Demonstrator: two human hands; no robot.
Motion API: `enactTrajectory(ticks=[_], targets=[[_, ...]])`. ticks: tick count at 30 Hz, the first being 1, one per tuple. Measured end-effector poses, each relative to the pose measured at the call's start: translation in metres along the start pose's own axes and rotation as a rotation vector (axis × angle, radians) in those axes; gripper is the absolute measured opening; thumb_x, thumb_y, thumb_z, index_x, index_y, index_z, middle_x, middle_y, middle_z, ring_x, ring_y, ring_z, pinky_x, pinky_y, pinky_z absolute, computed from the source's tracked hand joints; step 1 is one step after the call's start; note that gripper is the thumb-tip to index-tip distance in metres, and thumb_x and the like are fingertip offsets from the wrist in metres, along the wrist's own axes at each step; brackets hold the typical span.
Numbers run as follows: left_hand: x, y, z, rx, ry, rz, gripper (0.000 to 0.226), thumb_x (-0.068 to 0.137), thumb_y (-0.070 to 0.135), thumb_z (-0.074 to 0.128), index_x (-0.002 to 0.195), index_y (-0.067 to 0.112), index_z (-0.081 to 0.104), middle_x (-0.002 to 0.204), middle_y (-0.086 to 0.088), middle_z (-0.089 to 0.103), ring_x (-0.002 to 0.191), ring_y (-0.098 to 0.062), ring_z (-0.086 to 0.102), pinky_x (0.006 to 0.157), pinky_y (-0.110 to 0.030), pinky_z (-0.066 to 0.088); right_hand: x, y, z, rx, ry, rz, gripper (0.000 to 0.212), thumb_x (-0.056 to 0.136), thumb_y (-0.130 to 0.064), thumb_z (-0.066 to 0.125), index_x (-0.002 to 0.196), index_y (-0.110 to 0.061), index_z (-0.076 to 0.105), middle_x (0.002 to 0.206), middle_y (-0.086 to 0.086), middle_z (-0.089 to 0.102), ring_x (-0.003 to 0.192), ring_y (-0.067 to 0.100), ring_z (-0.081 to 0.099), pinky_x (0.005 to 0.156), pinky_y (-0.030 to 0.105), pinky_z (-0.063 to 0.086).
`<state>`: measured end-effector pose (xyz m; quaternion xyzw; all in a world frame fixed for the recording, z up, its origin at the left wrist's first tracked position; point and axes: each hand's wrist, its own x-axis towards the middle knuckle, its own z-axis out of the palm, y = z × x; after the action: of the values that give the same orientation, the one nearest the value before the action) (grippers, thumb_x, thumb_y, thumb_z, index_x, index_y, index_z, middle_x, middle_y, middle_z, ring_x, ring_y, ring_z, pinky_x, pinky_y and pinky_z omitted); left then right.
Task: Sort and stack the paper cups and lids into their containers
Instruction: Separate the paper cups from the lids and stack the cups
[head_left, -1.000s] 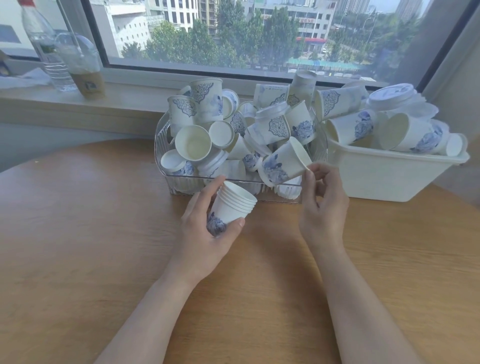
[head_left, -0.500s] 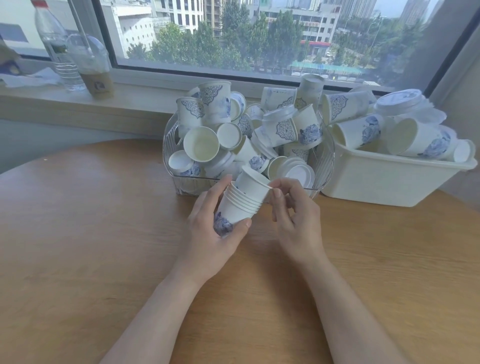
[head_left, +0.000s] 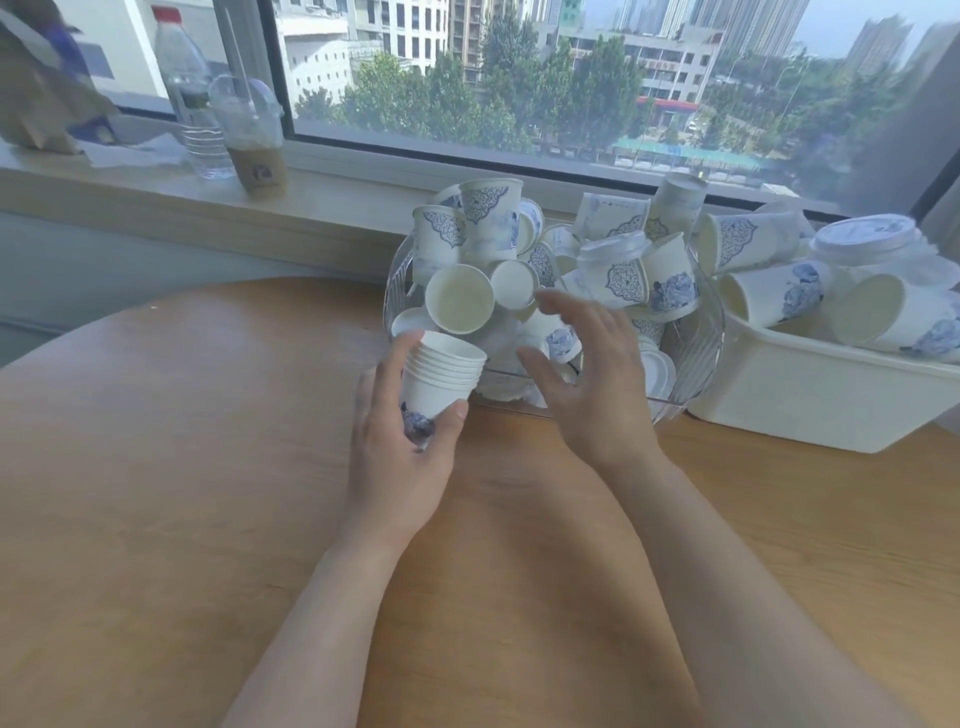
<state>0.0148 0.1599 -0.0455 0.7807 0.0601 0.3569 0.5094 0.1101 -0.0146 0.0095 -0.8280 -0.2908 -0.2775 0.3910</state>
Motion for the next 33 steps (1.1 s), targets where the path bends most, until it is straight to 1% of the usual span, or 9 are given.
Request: enactTrajectory(ticks=[5, 9, 15, 18, 21, 24, 26, 28, 33], targets=[[0.007, -0.005, -0.012, 0.056, 0.08, -0.011, 0.074, 0.093, 0.012, 0.077, 0.153, 0.038, 0.043, 0.138, 0.003, 0.05, 0.119, 0.02, 0.045, 0.087, 0.003, 0.037, 0.032, -0.014, 0.024, -0.209, -0.176, -0.141, 0.07, 0.089, -0.032, 0.079, 0.152, -0.025, 0.051, 0.154, -0.002, 0.053, 0.146, 0.028, 0.041, 0.12, 0.051, 0.029], [0.009, -0.008, -0.016, 0.061, 0.099, -0.052, 0.079, 0.093, 0.013, 0.077, 0.159, 0.037, 0.04, 0.145, 0.006, 0.047, 0.121, 0.024, 0.041, 0.088, 0.006, 0.033, 0.046, -0.016, 0.04, -0.299, -0.251, -0.194, 0.068, 0.095, -0.039, 0.074, 0.156, -0.028, 0.045, 0.161, -0.002, 0.045, 0.155, 0.027, 0.029, 0.129, 0.047, 0.011], [0.01, -0.01, -0.016, 0.027, 0.106, -0.062, 0.085, 0.091, 0.011, 0.078, 0.16, 0.04, 0.038, 0.143, 0.01, 0.046, 0.129, -0.001, 0.048, 0.093, 0.0, 0.038, 0.054, -0.021, 0.05, -0.337, -0.185, -0.209, 0.067, 0.091, -0.031, 0.077, 0.152, -0.026, 0.05, 0.15, -0.003, 0.056, 0.148, 0.028, 0.038, 0.126, 0.047, 0.014], [0.011, -0.011, -0.015, 0.031, 0.108, -0.067, 0.085, 0.091, 0.013, 0.079, 0.16, 0.04, 0.038, 0.141, 0.013, 0.046, 0.129, -0.003, 0.049, 0.098, -0.011, 0.042, 0.057, -0.024, 0.046, -0.312, -0.132, -0.178, 0.063, 0.091, -0.034, 0.076, 0.149, -0.024, 0.054, 0.143, -0.002, 0.06, 0.142, 0.028, 0.042, 0.121, 0.047, 0.023], [0.011, -0.013, -0.014, 0.02, 0.109, -0.062, 0.085, 0.09, 0.013, 0.08, 0.159, 0.041, 0.039, 0.139, 0.014, 0.047, 0.125, 0.007, 0.048, 0.094, -0.002, 0.037, 0.058, -0.029, 0.039, -0.157, -0.067, -0.108, 0.06, 0.089, -0.037, 0.077, 0.144, -0.024, 0.057, 0.138, -0.004, 0.062, 0.133, 0.024, 0.048, 0.111, 0.04, 0.032], [0.011, -0.014, -0.012, 0.016, 0.089, -0.052, 0.084, 0.091, 0.018, 0.08, 0.159, 0.043, 0.037, 0.135, 0.015, 0.046, 0.124, -0.001, 0.051, 0.097, -0.018, 0.047, 0.059, -0.033, 0.029, 0.098, -0.02, -0.005, 0.059, 0.089, -0.04, 0.078, 0.141, -0.026, 0.056, 0.131, -0.01, 0.063, 0.123, 0.015, 0.055, 0.106, 0.037, 0.043], [0.01, -0.013, -0.012, 0.021, 0.077, -0.036, 0.084, 0.092, 0.02, 0.08, 0.159, 0.044, 0.036, 0.133, 0.014, 0.046, 0.123, -0.007, 0.054, 0.099, -0.031, 0.052, 0.058, -0.036, 0.022, 0.206, -0.062, 0.07, 0.06, 0.088, -0.047, 0.076, 0.141, -0.032, 0.054, 0.124, -0.015, 0.063, 0.118, 0.007, 0.057, 0.1, 0.023, 0.043], [0.011, -0.012, -0.011, 0.02, 0.071, -0.025, 0.083, 0.093, 0.021, 0.08, 0.16, 0.043, 0.036, 0.133, 0.013, 0.047, 0.123, -0.008, 0.055, 0.1, -0.033, 0.053, 0.056, -0.039, 0.018, 0.238, -0.141, 0.11, 0.061, 0.086, -0.053, 0.073, 0.141, -0.035, 0.052, 0.122, -0.016, 0.065, 0.116, 0.003, 0.059, 0.093, 0.013, 0.04], [0.011, -0.011, -0.01, 0.013, 0.059, 0.01, 0.081, 0.092, 0.023, 0.081, 0.16, 0.037, 0.039, 0.134, 0.009, 0.049, 0.124, -0.012, 0.057, 0.102, -0.031, 0.051, 0.049, -0.043, 0.017, 0.181, -0.304, 0.104, 0.067, 0.081, -0.065, 0.066, 0.14, -0.037, 0.052, 0.122, -0.013, 0.069, 0.118, 0.006, 0.06, 0.097, 0.024, 0.043]])
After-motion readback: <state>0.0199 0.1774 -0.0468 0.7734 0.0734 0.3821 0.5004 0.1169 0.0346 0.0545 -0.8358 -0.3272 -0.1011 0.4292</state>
